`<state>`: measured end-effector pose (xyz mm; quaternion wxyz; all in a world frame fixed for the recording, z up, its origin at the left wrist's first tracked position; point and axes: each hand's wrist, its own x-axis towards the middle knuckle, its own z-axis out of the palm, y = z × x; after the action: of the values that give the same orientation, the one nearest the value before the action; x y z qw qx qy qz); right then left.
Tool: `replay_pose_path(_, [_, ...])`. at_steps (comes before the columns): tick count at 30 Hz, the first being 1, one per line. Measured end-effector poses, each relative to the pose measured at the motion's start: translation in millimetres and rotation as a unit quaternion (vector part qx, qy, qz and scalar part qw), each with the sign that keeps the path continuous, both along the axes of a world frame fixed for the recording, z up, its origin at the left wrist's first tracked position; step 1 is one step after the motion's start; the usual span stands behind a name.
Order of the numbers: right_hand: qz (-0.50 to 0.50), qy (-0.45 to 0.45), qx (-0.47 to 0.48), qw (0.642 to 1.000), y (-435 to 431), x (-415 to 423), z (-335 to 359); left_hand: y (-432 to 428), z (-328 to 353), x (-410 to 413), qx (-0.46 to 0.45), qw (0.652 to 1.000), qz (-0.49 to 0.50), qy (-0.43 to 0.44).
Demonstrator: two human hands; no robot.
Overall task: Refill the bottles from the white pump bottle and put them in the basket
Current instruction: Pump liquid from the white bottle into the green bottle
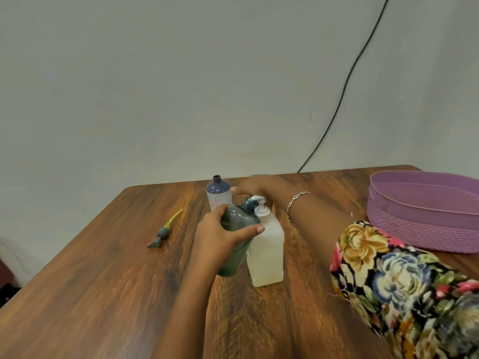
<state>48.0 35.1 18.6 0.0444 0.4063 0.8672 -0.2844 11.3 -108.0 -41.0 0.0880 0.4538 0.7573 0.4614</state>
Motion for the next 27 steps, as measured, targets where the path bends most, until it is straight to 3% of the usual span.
replay_pose_path(2, [-0.020, 0.049, -0.070, 0.996, -2, 11, 7, 1, 1, 3, 0.003, 1.000, -0.005, -0.005])
replay_pose_path(5, [-0.027, 0.068, -0.073, 0.995, -5, 15, 11, 0, 6, 5, 0.009, 1.000, -0.002, 0.003])
replay_pose_path(11, [-0.008, 0.021, 0.140, 0.990, 5, 2, -12, 0, 1, 5, -0.006, 1.000, 0.003, 0.008])
replay_pose_path(14, [-0.025, 0.037, 0.169, 0.985, 7, -2, -23, -2, -2, 4, -0.014, 1.000, 0.009, 0.015])
replay_pose_path(17, [-0.017, 0.044, 0.126, 0.991, 7, -3, -16, -3, -2, 2, -0.008, 1.000, 0.010, 0.011])
replay_pose_path(22, [-0.030, 0.080, -0.054, 0.995, 5, 13, 5, -2, 2, 9, 0.015, 1.000, 0.001, -0.008])
replay_pose_path(27, [0.018, 0.037, -0.109, 0.993, 1, 1, 5, -3, 3, 5, 0.025, 1.000, 0.013, 0.003])
